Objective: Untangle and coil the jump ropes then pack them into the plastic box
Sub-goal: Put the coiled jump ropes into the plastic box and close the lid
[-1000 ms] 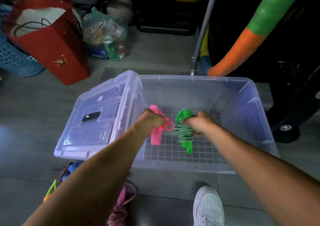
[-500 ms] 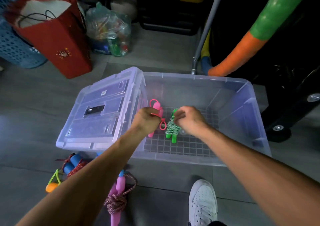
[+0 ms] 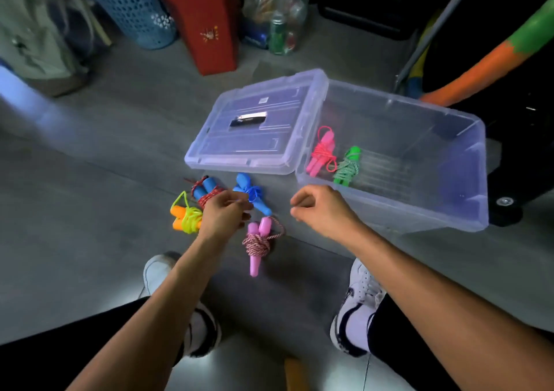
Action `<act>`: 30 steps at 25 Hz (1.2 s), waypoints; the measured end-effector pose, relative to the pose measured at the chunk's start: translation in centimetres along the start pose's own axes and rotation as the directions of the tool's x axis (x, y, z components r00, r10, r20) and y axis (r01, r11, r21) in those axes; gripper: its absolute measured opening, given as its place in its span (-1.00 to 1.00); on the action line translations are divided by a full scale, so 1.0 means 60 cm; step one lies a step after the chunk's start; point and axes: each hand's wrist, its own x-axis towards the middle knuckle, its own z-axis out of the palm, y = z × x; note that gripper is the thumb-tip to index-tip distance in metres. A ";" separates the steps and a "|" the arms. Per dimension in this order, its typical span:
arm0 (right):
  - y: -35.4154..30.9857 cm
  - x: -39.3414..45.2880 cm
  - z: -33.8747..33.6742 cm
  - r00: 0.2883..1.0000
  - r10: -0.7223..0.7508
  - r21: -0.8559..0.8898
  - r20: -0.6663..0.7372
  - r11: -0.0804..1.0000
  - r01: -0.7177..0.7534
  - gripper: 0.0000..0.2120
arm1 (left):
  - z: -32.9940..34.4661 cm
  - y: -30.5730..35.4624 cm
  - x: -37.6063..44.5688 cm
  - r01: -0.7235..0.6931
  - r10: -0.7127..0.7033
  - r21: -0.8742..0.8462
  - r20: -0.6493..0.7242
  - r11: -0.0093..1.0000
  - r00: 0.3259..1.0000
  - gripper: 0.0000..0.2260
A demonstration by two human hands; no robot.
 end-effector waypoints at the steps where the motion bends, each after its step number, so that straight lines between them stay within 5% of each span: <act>1: 0.011 0.002 0.024 0.999 0.044 0.001 0.005 0.999 -0.044 -0.83 | -0.015 -0.024 0.010 0.033 -0.033 0.010 -0.013 0.999 0.999 -0.85; 5: 0.064 0.026 0.113 0.976 0.216 0.046 0.032 0.975 -0.218 -0.84 | -0.078 -0.119 0.086 0.131 -0.120 0.099 -0.109 0.987 0.987 -0.92; 8: 0.095 0.057 0.169 0.955 0.295 0.069 0.015 0.953 -0.295 -0.85 | -0.112 -0.165 0.157 0.234 -0.186 0.152 -0.279 0.960 0.942 -0.66; 12: 0.106 0.095 0.226 0.881 0.472 0.211 0.036 0.858 -0.469 -0.81 | -0.136 -0.228 0.249 0.402 -0.403 -0.078 -0.355 0.912 0.844 -0.31; 15: 0.116 0.119 0.262 0.833 0.552 0.213 0.042 0.809 -0.547 -0.66 | -0.147 -0.279 0.285 0.474 -0.508 -0.187 -0.241 0.860 0.827 -0.25; 19: 0.113 0.137 0.308 0.867 0.498 0.126 0.011 0.860 -0.495 -0.45 | -0.141 -0.215 0.200 0.368 -0.428 -0.344 -0.116 0.864 0.897 -0.80; 21: 0.107 0.137 0.329 0.858 0.514 -0.008 -0.006 0.857 -0.514 -0.20 | -0.147 -0.211 0.169 0.348 -0.377 -0.366 -0.010 0.863 0.926 -0.84; 25: 0.078 0.120 0.322 0.877 0.474 -0.025 -0.073 0.878 -0.477 -0.78 | -0.163 -0.212 0.127 0.365 -0.338 -0.287 0.140 0.886 0.931 -0.60; 30: 0.037 0.043 0.184 0.913 0.327 -0.119 0.244 0.945 -0.306 -0.66 | -0.151 -0.163 0.070 0.222 -0.165 -0.219 0.250 0.950 0.954 -0.68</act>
